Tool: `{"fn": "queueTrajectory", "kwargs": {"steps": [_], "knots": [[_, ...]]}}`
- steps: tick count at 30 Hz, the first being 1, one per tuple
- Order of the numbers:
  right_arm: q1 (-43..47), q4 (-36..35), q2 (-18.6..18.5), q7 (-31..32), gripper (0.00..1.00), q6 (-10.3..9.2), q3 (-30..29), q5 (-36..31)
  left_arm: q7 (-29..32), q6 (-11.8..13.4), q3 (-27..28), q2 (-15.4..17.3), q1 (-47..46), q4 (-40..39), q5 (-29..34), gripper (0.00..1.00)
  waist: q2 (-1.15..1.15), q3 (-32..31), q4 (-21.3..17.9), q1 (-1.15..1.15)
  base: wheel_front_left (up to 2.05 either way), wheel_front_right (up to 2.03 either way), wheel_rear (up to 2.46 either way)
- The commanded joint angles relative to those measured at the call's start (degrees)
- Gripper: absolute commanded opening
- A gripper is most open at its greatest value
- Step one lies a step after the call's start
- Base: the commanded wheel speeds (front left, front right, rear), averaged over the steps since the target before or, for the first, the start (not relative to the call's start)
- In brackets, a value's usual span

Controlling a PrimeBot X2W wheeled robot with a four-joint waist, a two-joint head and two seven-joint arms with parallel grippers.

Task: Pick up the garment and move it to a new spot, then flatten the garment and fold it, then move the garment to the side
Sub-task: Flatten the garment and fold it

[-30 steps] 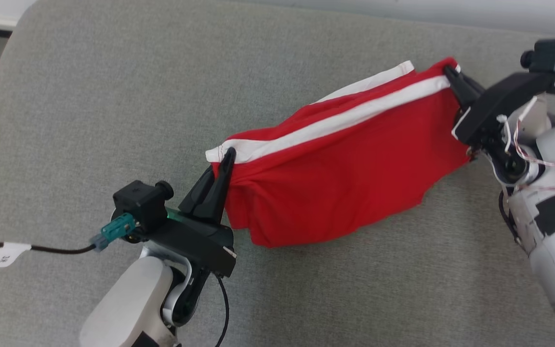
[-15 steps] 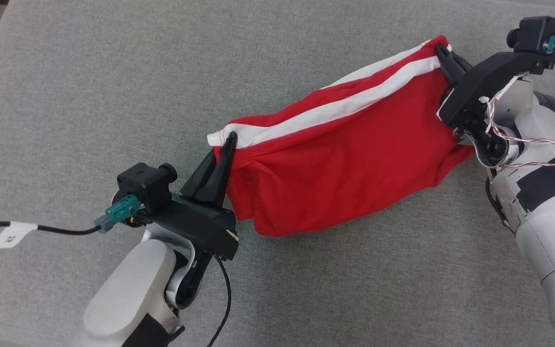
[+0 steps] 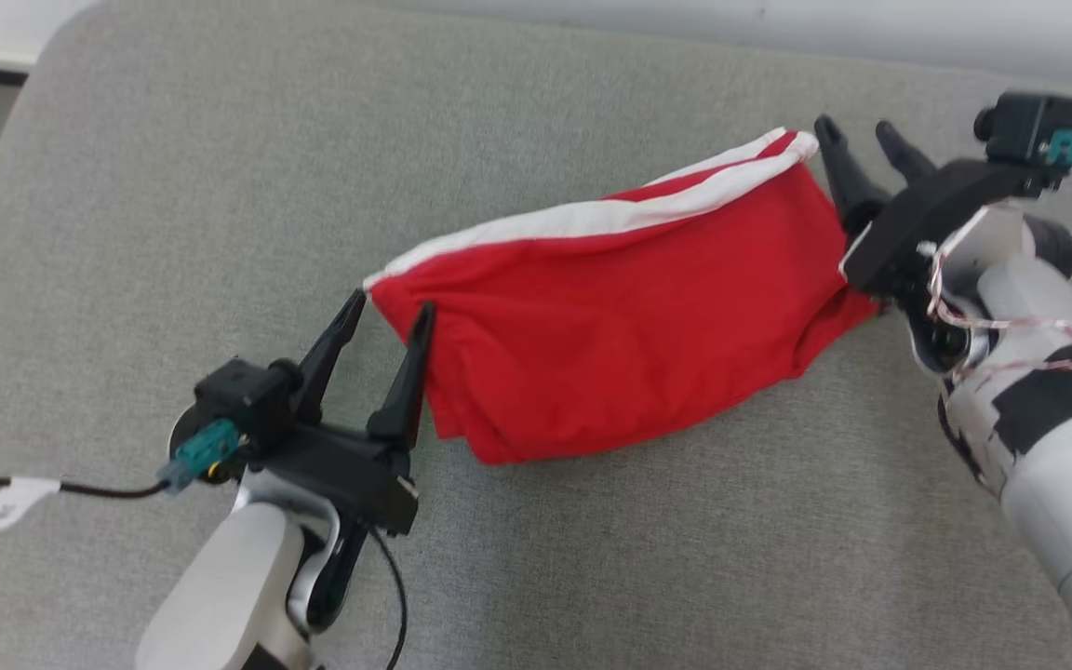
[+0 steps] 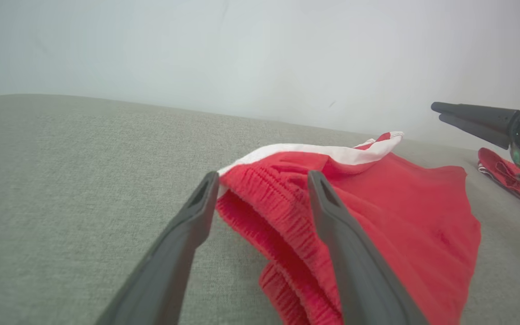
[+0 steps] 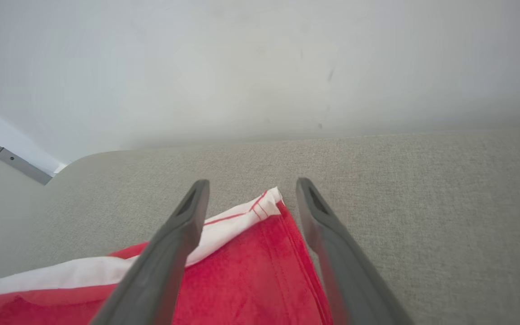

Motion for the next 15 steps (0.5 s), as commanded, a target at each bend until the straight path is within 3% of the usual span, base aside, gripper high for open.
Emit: {"fn": "queueTrajectory", "kwargs": {"steps": [1, 7, 15], "knots": [[2.1, -0.6, -0.7, -1.3, 1.00, -0.12, 1.1, 1.0, -0.1, 0.1, 0.8, 0.1, 2.0, 0.0, 1.4, 1.00, 0.00, -2.0, -0.8, 0.01, 0.00, 0.00, 0.00], [6.6, -2.2, -2.4, -6.0, 1.00, -0.12, 4.5, 3.1, -0.1, 0.1, 2.7, 0.8, 6.8, -0.5, 4.8, 1.00, 0.00, -5.1, -2.3, 0.01, 0.00, 0.00, 0.00], [13.3, -3.7, -4.3, -12.4, 1.00, -0.11, 5.8, 6.3, -0.1, 0.4, 10.8, -0.7, 15.1, -9.9, 13.3, 1.00, 0.00, -8.3, -3.3, 0.01, 0.00, 0.00, 0.00]]}}
